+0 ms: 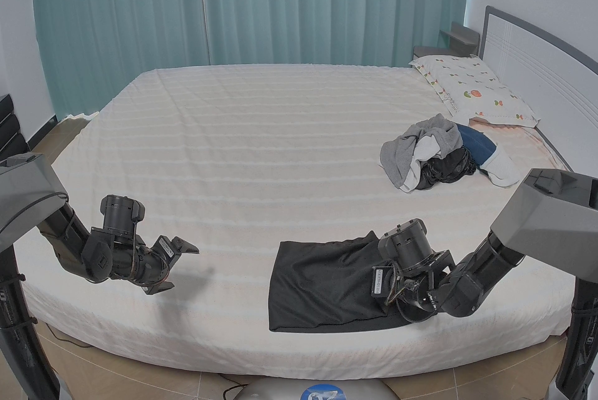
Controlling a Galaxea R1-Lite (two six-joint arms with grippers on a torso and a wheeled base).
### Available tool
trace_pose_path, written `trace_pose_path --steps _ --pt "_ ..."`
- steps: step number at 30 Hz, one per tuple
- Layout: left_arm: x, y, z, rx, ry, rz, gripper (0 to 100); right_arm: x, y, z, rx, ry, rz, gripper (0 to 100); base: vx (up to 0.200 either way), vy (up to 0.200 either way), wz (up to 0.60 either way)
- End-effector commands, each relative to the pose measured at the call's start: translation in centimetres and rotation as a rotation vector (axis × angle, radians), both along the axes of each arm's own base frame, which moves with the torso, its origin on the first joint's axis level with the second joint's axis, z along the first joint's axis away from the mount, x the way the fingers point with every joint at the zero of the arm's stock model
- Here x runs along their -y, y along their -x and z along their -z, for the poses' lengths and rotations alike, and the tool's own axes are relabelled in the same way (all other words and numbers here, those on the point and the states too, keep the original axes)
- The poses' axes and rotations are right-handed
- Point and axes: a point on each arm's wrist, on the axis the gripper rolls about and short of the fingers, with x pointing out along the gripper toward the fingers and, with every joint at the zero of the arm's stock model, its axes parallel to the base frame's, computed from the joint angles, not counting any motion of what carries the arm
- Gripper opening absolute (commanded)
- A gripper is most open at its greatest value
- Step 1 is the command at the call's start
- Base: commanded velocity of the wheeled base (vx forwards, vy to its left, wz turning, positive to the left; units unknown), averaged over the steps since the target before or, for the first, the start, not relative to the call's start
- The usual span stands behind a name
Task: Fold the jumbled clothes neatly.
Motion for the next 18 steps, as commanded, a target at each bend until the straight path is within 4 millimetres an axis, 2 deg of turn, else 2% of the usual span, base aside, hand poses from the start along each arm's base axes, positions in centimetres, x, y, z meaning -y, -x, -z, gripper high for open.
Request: trace_pose_path --steps 1,4,5,9,14,18 --pt "0.0 0.0 0.0 -0.001 0.001 -0.001 100 2.4 1.1 -1.7 0.004 -0.013 0.031 0 0.000 0.000 0.00" --pt "0.0 0.0 0.0 0.000 0.001 -0.001 100 3.1 1.8 -1.9 -0.006 -0.016 0.033 0 0.000 0.000 0.00" --pt "0.0 0.0 0.0 -0.001 0.001 -0.001 100 4.2 3.2 -2.1 -0.040 -0.032 0.027 0 0.000 0.000 0.00" --pt "0.0 0.0 0.0 -0.001 0.000 -0.002 100 6.3 4.6 -1.7 -0.102 -0.049 0.037 0 0.000 0.000 0.00" --pt "0.0 0.0 0.0 -0.002 0.001 -0.004 100 7.8 4.3 -0.8 -0.126 -0.085 0.063 0 0.000 0.000 0.00" --pt "0.0 0.0 0.0 -0.001 0.002 -0.005 100 8.3 4.5 -0.1 -0.139 -0.110 0.052 0 0.000 0.000 0.00"
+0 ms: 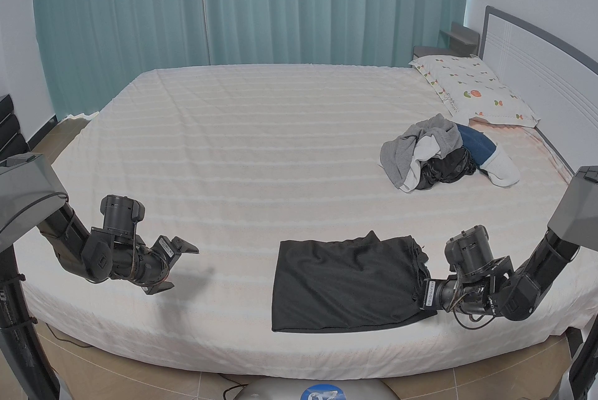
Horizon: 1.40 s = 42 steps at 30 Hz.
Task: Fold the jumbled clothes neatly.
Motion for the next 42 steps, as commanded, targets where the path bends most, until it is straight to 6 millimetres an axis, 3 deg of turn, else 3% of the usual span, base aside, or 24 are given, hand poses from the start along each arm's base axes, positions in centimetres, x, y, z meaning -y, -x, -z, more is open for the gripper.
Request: trace_pose_path --steps 1,3,4,8,11,17,21,29,34,40,42 --pt "0.0 0.0 0.0 -0.002 0.001 -0.002 100 0.9 0.2 0.9 -0.022 -0.001 0.019 0 0.000 0.000 0.00" --pt "0.0 0.0 0.0 -0.002 0.000 -0.003 100 1.1 0.2 1.7 -0.032 0.003 0.024 0 0.000 0.000 0.00" --pt "0.0 0.0 0.0 -0.002 0.001 -0.002 100 1.1 0.3 2.0 -0.036 0.005 0.024 100 0.000 0.000 0.00" --pt "0.0 0.0 0.0 -0.002 0.001 -0.002 100 1.2 0.6 2.2 -0.034 0.003 0.023 100 0.000 0.000 0.00" --pt "0.0 0.0 0.0 0.001 0.002 -0.003 100 2.2 0.8 0.5 0.068 -0.041 0.053 100 0.000 0.000 0.00" --pt "0.0 -0.1 0.0 0.001 0.003 -0.004 100 4.3 -1.0 -3.6 0.225 -0.143 0.103 100 0.000 0.000 0.00" --pt "0.0 -0.2 -0.1 0.008 0.012 -0.018 100 4.5 -3.8 -4.8 0.296 -0.212 0.140 100 0.000 0.000 0.00" --pt "0.0 -0.7 0.0 0.033 0.031 -0.073 100 2.9 -7.7 -0.9 0.175 -0.432 0.180 100 0.000 0.000 0.00" --pt "0.0 -0.6 0.0 0.041 0.032 -0.072 100 2.4 -9.4 2.0 0.122 -0.459 0.181 100 0.000 0.000 0.00" --pt "0.0 -0.7 0.0 0.041 0.034 -0.074 100 1.9 -11.3 1.8 0.169 -0.485 0.163 100 0.000 0.000 0.00" --pt "0.0 -0.7 -0.1 0.042 0.038 -0.080 100 1.7 -11.9 2.7 0.171 -0.485 0.163 100 0.000 0.000 0.00"
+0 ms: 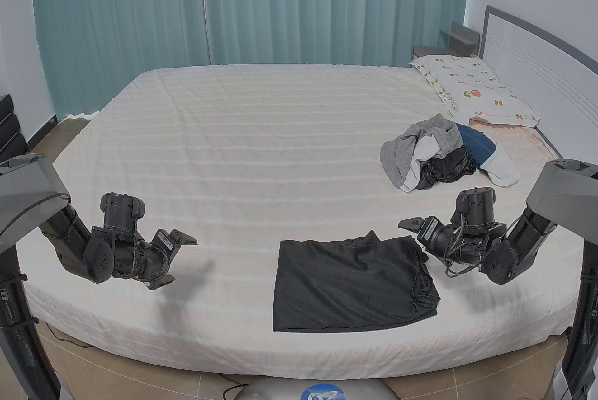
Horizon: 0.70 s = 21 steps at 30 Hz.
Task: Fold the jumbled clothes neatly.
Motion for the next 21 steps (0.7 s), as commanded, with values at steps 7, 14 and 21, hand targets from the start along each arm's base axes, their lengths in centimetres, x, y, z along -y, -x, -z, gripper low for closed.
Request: trace_pose_path --steps 7,14,21 --pt "0.0 0.0 0.0 0.000 0.008 -0.009 100 -1.6 -1.4 3.9 -0.049 0.013 -0.023 0 0.000 0.000 0.00" --pt "0.0 0.0 0.0 0.000 0.008 -0.009 100 -0.6 -1.8 3.1 -0.009 -0.010 0.019 0 0.000 0.000 0.00" --pt "0.0 -0.1 0.0 -0.001 0.006 -0.008 100 0.5 -2.1 2.7 -0.003 -0.032 0.063 0 0.000 0.000 0.00"
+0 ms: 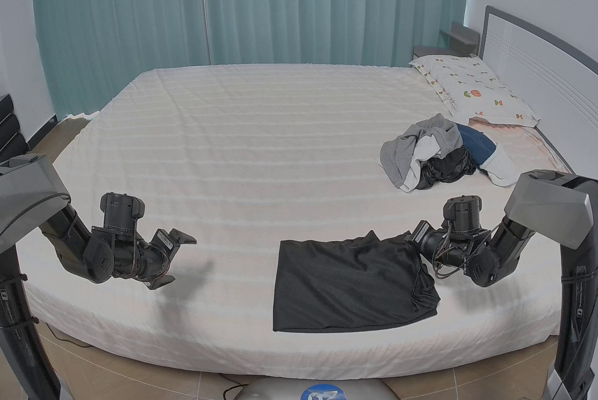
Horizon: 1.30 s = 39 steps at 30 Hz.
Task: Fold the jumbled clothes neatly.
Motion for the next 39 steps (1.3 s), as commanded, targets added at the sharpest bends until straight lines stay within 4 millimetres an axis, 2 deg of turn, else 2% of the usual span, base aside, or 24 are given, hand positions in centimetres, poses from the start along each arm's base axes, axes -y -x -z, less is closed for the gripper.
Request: trace_pose_path --steps 1,22,23,27,32,36,37,38,39 --pt "0.0 0.0 0.1 0.000 0.000 0.001 100 0.5 -0.1 -0.4 0.008 -0.006 0.015 0 0.000 0.000 0.00" --pt "0.3 -0.2 0.5 -0.006 -0.030 -0.010 100 2.7 -0.3 0.3 -0.002 -0.045 0.080 0 0.000 0.000 0.00" --pt "0.3 -0.2 0.5 -0.006 -0.030 -0.010 100 2.7 -0.1 0.5 -0.013 -0.048 0.075 100 0.000 0.000 0.00" --pt "0.3 -0.2 0.5 -0.005 -0.030 -0.011 100 3.0 -0.1 0.6 -0.012 -0.052 0.078 100 0.000 0.000 0.00" --pt "0.3 -0.2 0.5 -0.006 -0.030 -0.010 100 3.5 1.1 0.6 -0.007 -0.065 0.060 100 0.000 0.000 0.00" --pt "0.5 -0.2 0.6 -0.010 -0.032 -0.002 100 3.5 4.6 -0.1 -0.007 -0.066 -0.026 100 0.000 0.000 0.00" --pt "0.4 -0.2 0.6 -0.010 -0.034 -0.005 100 3.5 4.9 -0.1 -0.009 -0.062 -0.032 100 0.000 0.000 0.00" --pt "0.4 -0.2 0.6 -0.010 -0.032 -0.004 100 3.7 6.6 -0.1 -0.011 -0.027 -0.084 100 0.000 0.000 0.00" --pt "0.4 -0.2 0.6 -0.008 -0.033 -0.005 100 3.7 7.3 0.0 -0.013 -0.005 -0.112 100 0.000 0.000 0.00"
